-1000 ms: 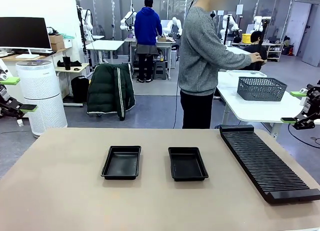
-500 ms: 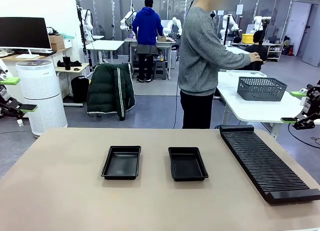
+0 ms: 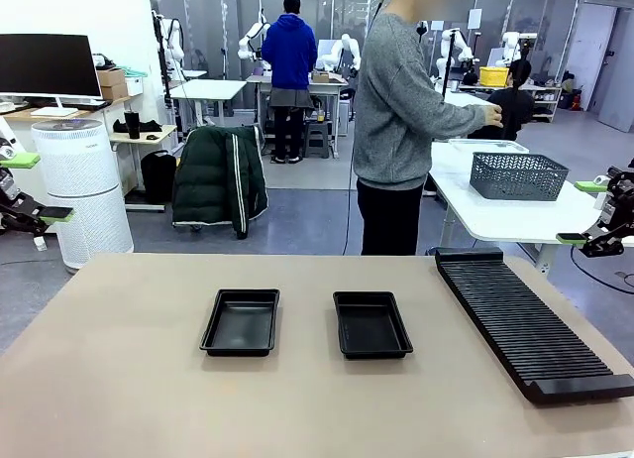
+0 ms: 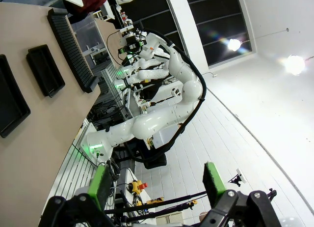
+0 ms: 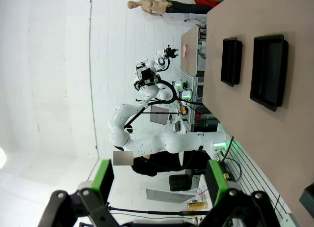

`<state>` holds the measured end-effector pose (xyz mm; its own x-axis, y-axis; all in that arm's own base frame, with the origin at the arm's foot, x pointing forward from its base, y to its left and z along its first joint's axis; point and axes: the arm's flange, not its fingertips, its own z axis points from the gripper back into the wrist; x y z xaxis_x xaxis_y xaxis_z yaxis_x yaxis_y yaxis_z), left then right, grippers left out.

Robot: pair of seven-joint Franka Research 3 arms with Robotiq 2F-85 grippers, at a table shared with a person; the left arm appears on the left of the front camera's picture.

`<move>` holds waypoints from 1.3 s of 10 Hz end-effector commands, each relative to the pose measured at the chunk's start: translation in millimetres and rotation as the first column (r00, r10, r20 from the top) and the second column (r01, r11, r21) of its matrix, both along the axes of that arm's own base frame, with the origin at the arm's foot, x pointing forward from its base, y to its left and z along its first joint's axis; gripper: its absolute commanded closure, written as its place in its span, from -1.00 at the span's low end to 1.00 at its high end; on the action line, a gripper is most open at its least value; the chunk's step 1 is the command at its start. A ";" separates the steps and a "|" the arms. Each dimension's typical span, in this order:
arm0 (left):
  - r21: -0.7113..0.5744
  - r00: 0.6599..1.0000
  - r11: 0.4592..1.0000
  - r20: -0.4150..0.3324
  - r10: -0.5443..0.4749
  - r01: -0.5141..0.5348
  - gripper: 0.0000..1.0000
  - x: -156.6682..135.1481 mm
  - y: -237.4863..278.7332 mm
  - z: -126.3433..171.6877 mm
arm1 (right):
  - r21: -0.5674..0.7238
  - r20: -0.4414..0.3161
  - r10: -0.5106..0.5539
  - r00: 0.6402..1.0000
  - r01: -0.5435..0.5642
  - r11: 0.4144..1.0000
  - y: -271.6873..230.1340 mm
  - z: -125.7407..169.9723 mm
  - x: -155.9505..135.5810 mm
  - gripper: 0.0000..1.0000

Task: Inspect and transfer BCBs to ESD trays.
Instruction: Pick up the Blank PCB from the PCB Rack and place it in the left ESD tray.

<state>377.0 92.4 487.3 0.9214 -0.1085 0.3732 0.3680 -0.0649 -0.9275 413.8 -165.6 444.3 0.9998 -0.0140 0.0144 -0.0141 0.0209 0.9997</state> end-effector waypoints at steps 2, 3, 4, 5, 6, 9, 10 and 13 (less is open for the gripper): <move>0.000 1.000 1.000 0.002 0.001 -0.001 -1.00 -0.4 0.1 1.2 | -0.001 0.001 -0.001 1.000 0.001 1.000 0.2 -0.1 0.2 -1.00; 0.000 1.000 1.000 0.002 0.001 -0.001 -1.00 -0.4 0.1 1.2 | -0.001 0.001 -0.001 1.000 0.001 1.000 0.2 -0.1 0.2 -1.00; 0.000 1.000 1.000 0.002 0.001 -0.001 -1.00 -0.4 0.1 1.2 | -0.001 0.001 -0.001 1.000 0.001 1.000 0.2 -0.1 0.2 -1.00; 0.000 1.000 1.000 0.002 0.001 -0.001 -1.00 -0.4 0.1 1.2 | -0.001 0.001 -0.001 1.000 0.001 1.000 0.2 -0.1 0.2 -1.00; 0.000 1.000 1.000 0.002 0.001 -0.001 -1.00 -0.4 0.1 1.2 | -0.001 0.001 -0.001 1.000 0.001 1.000 0.2 -0.1 0.2 -1.00; 0.000 1.000 1.000 0.002 0.001 -0.001 -1.00 -0.4 0.1 1.2 | -0.001 0.001 -0.001 1.000 0.001 1.000 0.2 -0.1 0.2 -1.00; 0.000 1.000 1.000 0.002 0.001 -0.001 -1.00 -0.4 0.1 1.2 | -0.001 0.001 -0.001 1.000 0.001 1.000 0.2 -0.1 0.2 -1.00; 0.000 1.000 1.000 0.002 0.001 -0.001 -1.00 -0.4 0.1 1.2 | -0.001 0.001 -0.001 1.000 0.001 1.000 0.2 -0.1 0.2 -1.00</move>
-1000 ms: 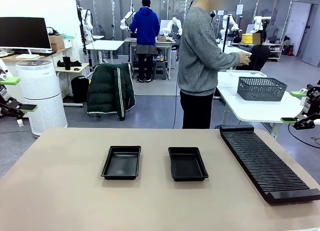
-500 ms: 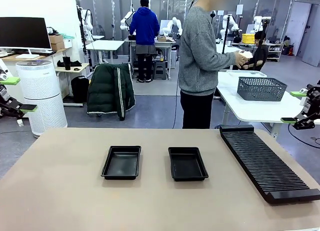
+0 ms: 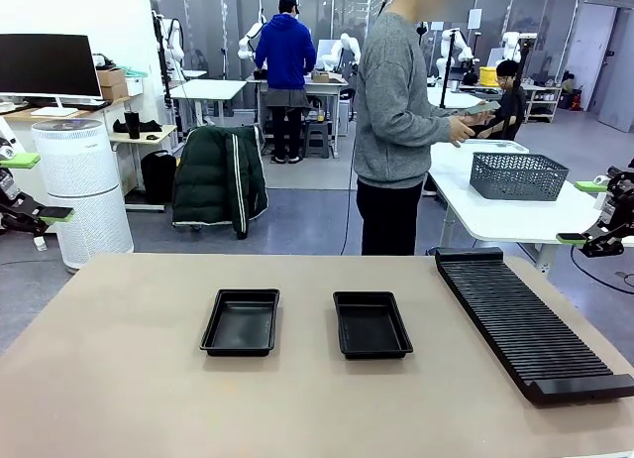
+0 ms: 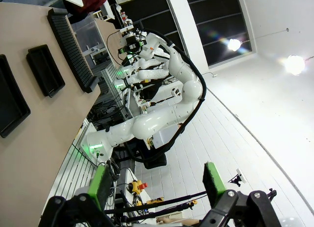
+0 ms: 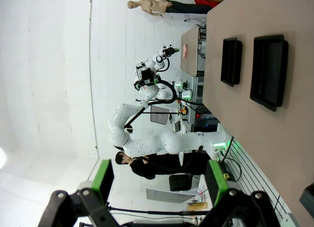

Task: Inspect and transfer BCBs to ESD trays.
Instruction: Pick up the Blank PCB from the PCB Rack and place it in the left ESD tray.

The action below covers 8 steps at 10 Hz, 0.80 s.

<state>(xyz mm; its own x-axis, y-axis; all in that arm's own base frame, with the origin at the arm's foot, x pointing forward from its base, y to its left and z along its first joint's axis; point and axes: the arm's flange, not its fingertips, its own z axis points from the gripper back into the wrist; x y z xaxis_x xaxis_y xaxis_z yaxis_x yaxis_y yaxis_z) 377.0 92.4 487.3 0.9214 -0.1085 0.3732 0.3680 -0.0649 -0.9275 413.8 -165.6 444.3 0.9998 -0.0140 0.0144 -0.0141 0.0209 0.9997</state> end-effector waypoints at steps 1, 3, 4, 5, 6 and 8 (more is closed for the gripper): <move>0.000 1.000 1.000 0.002 0.001 -0.001 -1.00 -0.4 0.1 1.2 | -0.001 0.001 -0.001 1.000 0.001 1.000 0.2 -0.1 0.2 -1.00; 0.000 1.000 1.000 0.002 0.001 -0.001 -1.00 -0.4 0.1 1.2 | -0.001 0.001 -0.001 1.000 0.001 1.000 0.2 -0.1 0.2 -1.00; 0.000 1.000 1.000 0.002 0.001 -0.001 -1.00 -0.4 0.1 1.2 | -0.001 0.001 -0.001 1.000 0.001 1.000 0.2 -0.1 0.2 -1.00; 0.000 1.000 1.000 0.002 0.001 -0.001 -1.00 -0.4 0.1 1.2 | -0.001 0.001 -0.001 1.000 0.001 1.000 0.2 -0.1 0.2 -1.00; 0.000 1.000 1.000 0.002 0.001 -0.001 -1.00 -0.4 0.1 1.2 | -0.001 0.001 -0.001 1.000 0.001 1.000 0.2 -0.1 0.2 -1.00; 0.000 1.000 1.000 0.002 0.001 -0.001 -1.00 -0.4 0.1 1.2 | -0.001 0.001 -0.001 1.000 0.001 1.000 0.2 -0.1 0.2 -1.00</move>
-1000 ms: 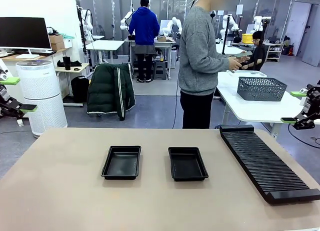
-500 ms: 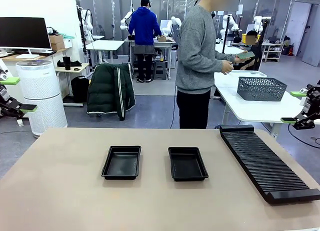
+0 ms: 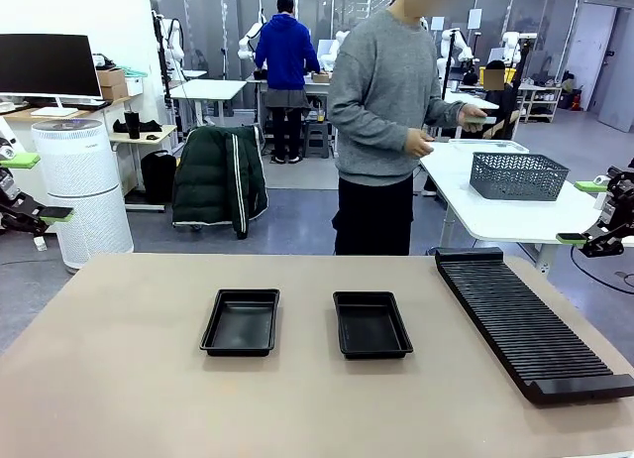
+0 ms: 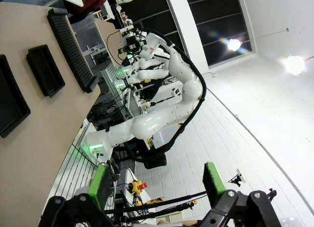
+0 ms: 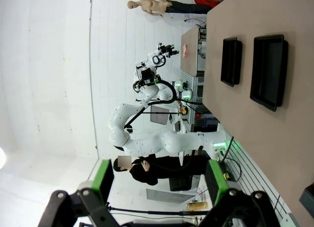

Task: Inspect and transfer BCBs to ESD trays.
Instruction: Pick up the Blank PCB from the PCB Rack and place it in the left ESD tray.

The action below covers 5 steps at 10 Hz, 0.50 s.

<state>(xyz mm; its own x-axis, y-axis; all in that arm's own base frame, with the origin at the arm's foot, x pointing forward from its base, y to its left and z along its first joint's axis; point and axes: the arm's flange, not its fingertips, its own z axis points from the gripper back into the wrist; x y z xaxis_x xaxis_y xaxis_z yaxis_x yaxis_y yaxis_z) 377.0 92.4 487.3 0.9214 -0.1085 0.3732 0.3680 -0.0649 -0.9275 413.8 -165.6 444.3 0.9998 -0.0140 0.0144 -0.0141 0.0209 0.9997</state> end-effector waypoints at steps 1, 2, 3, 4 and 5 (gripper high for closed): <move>0.000 1.000 1.000 0.002 0.001 -0.001 -1.00 -0.4 0.1 1.2 | -0.001 0.001 -0.001 1.000 0.001 1.000 0.2 -0.1 0.2 -1.00; 0.000 1.000 1.000 0.002 0.001 -0.001 -1.00 -0.4 0.1 1.2 | -0.001 0.001 -0.001 1.000 0.001 1.000 0.2 -0.1 0.2 -1.00; 0.000 1.000 1.000 0.002 0.001 -0.001 -1.00 -0.4 0.1 1.2 | -0.001 0.001 -0.001 1.000 0.001 1.000 0.2 -0.1 0.2 -1.00; 0.000 1.000 1.000 0.002 0.001 -0.001 -1.00 -0.4 0.1 1.2 | -0.001 0.001 -0.001 1.000 0.001 1.000 0.2 -0.1 0.2 -1.00; 0.000 1.000 1.000 0.002 0.001 -0.001 -1.00 -0.4 0.1 1.2 | -0.001 0.001 -0.001 1.000 0.001 1.000 0.2 -0.1 0.2 -1.00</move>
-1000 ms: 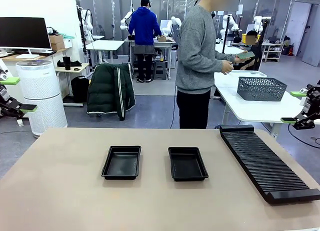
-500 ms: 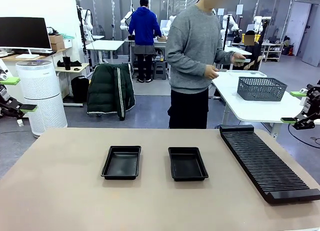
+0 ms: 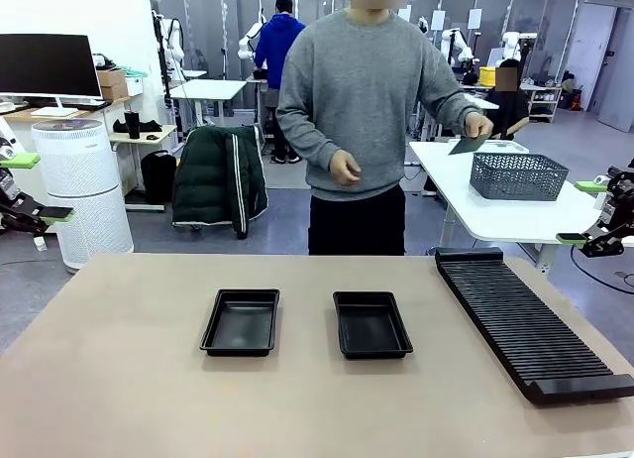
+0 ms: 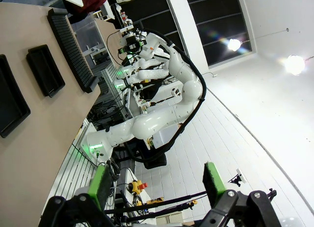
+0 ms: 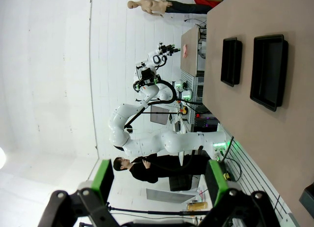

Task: Inspect and transfer BCBs to ESD trays.
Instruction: Pick up the Blank PCB from the PCB Rack and place it in the left ESD tray.

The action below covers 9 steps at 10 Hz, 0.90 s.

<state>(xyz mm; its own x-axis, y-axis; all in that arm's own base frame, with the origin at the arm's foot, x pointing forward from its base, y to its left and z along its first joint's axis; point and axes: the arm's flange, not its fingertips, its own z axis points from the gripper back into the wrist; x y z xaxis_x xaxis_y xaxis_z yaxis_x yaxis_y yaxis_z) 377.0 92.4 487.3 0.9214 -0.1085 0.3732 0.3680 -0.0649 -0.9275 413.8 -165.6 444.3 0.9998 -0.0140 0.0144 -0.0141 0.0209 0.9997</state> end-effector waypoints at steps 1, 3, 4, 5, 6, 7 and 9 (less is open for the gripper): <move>0.000 1.000 1.000 0.002 0.001 -0.001 -1.00 -0.4 0.1 1.2 | -0.001 0.001 -0.001 1.000 0.001 1.000 0.2 -0.1 0.2 -1.00; 0.000 1.000 1.000 0.002 0.001 -0.001 -1.00 -0.4 0.1 1.2 | -0.001 0.001 -0.001 1.000 0.001 1.000 0.2 -0.1 0.2 -1.00; 0.000 1.000 1.000 0.002 0.001 -0.001 -1.00 -0.4 0.1 1.2 | -0.001 0.001 -0.001 1.000 0.001 1.000 0.2 -0.1 0.2 -1.00; 0.000 1.000 1.000 0.002 0.001 -0.001 -1.00 -0.4 0.1 1.2 | -0.001 0.001 -0.001 1.000 0.001 1.000 0.2 -0.1 0.2 -1.00; 0.000 1.000 1.000 0.002 0.001 -0.001 -1.00 -0.4 0.1 1.2 | -0.001 0.001 -0.001 1.000 0.001 1.000 0.2 -0.1 0.2 -1.00; 0.000 1.000 1.000 0.002 0.001 -0.001 -1.00 -0.4 0.1 1.2 | -0.001 0.001 -0.001 1.000 0.001 1.000 0.2 -0.1 0.2 -1.00; 0.000 1.000 1.000 0.002 0.001 -0.001 -1.00 -0.4 0.1 1.2 | -0.001 0.001 -0.001 1.000 0.001 1.000 0.2 -0.1 0.2 -1.00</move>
